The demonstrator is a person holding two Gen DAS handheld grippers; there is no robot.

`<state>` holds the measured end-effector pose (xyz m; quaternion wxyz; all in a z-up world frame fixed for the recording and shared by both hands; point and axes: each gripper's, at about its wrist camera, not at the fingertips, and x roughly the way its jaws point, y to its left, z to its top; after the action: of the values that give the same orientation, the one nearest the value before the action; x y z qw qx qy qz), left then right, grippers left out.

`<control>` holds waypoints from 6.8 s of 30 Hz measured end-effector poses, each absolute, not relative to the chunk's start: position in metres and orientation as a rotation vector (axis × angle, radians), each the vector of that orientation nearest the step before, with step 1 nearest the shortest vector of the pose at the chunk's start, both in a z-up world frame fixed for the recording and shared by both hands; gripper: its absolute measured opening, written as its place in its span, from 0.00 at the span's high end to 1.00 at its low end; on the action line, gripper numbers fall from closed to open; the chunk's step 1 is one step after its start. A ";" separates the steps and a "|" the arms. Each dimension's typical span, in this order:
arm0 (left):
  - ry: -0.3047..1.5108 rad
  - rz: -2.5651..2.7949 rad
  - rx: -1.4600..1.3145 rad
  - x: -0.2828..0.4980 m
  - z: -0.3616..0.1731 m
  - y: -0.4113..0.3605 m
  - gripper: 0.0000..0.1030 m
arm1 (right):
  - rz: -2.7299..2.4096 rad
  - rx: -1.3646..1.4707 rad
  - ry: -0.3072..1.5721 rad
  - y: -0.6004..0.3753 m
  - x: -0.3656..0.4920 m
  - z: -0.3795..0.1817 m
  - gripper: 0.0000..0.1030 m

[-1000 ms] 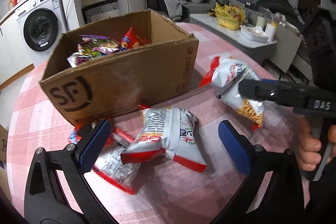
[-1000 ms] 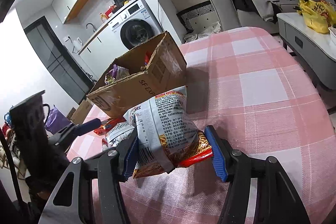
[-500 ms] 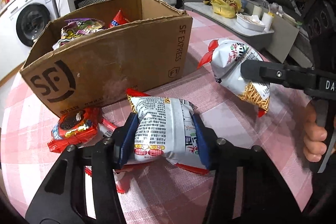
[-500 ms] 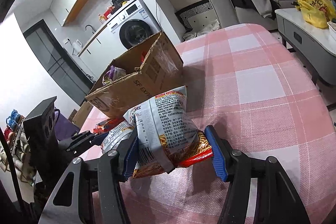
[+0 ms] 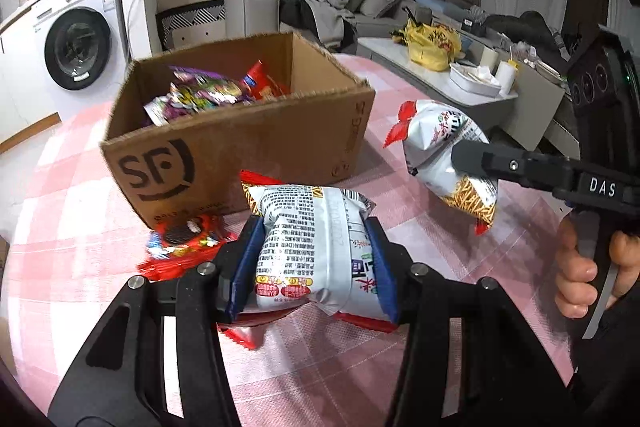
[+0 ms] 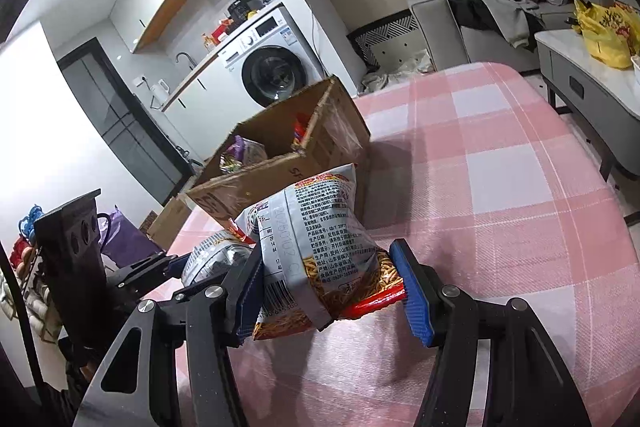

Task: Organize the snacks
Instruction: 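Carry both held bags over the box and lower them inside, then open both grippers over the box and pull them back, then move the right gripper to the white-and-red packet while the left gripper approaches the red cookie packet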

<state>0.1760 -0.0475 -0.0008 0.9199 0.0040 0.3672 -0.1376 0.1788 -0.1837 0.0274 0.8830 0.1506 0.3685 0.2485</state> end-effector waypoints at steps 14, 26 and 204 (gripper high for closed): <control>0.641 -0.224 -0.050 0.149 0.049 -0.009 0.54 | 0.567 0.345 0.702 -0.176 0.167 0.049 0.41; 0.577 -0.163 -0.094 0.155 0.080 0.021 0.54 | 0.577 0.361 0.651 -0.157 0.174 0.077 0.41; 0.657 0.048 -0.176 0.140 -0.005 0.140 0.01 | 0.521 -0.173 1.001 0.025 0.195 -0.042 0.01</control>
<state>0.1398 0.1400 -0.0049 0.9424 -0.0865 0.3223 0.0233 0.1945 0.0250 -0.0424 0.8415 -0.0819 0.4735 0.2467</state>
